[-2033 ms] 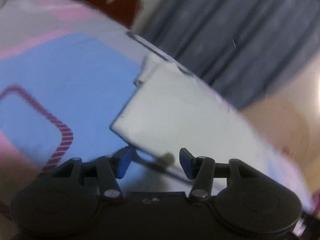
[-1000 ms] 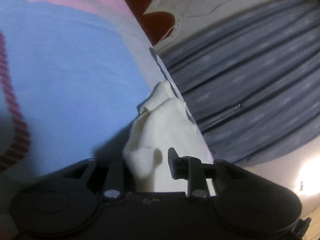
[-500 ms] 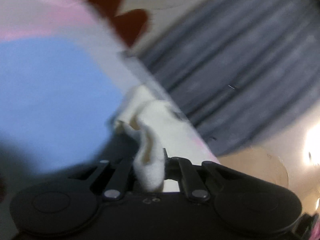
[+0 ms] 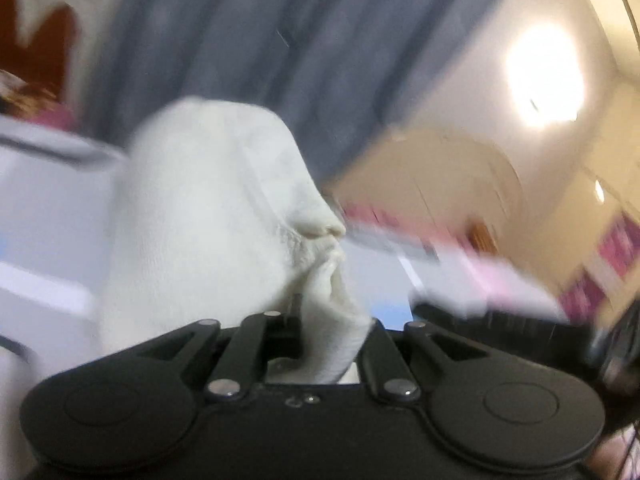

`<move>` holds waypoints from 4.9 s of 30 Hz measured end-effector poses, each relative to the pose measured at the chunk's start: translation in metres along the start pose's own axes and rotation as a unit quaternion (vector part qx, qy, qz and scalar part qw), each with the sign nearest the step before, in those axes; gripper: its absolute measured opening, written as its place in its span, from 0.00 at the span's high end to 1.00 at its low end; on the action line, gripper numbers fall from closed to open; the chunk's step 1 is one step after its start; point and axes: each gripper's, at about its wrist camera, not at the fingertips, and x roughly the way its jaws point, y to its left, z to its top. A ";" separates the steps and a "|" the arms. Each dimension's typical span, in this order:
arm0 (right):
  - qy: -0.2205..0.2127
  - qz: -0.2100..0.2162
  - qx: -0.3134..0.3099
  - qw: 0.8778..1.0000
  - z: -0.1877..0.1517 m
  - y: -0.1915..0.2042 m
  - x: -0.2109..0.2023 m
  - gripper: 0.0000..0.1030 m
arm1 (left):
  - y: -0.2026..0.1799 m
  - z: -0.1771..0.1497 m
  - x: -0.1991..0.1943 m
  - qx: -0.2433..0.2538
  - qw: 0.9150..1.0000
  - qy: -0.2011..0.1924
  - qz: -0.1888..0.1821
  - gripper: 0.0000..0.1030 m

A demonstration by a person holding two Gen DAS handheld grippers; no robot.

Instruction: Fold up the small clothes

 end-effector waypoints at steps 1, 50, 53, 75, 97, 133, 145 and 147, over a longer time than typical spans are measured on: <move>-0.001 0.006 0.006 1.000 0.002 -0.006 -0.004 1.00 | -0.006 -0.008 0.013 0.008 0.999 0.034 -0.014 0.67; 0.046 -0.019 -0.195 0.979 0.004 0.039 0.060 0.72 | 0.087 0.067 0.009 -0.003 1.000 -0.029 0.007 0.47; 0.121 -0.058 -0.215 0.967 -0.006 0.027 0.110 0.73 | 0.100 0.062 0.052 -0.029 0.999 0.027 0.019 0.48; 0.137 -0.039 -0.263 0.954 -0.080 0.019 -0.024 0.67 | 0.040 -0.048 -0.054 0.148 0.980 0.060 0.122 0.44; 0.118 -0.045 -0.130 0.983 -0.042 -0.003 -0.015 0.54 | 0.078 -0.003 -0.075 0.036 0.996 0.014 0.083 0.28; 0.131 -0.029 -0.158 0.978 -0.024 0.026 0.066 0.72 | 0.066 0.037 0.011 0.057 0.993 0.058 0.085 0.71; 0.091 -0.038 -0.244 0.965 -0.059 0.084 0.054 0.74 | 0.055 0.053 -0.043 0.120 0.987 0.014 0.107 0.74; 0.084 -0.033 -0.258 0.962 -0.067 0.107 0.052 0.74 | 0.063 0.058 -0.060 0.122 0.986 0.008 0.111 0.74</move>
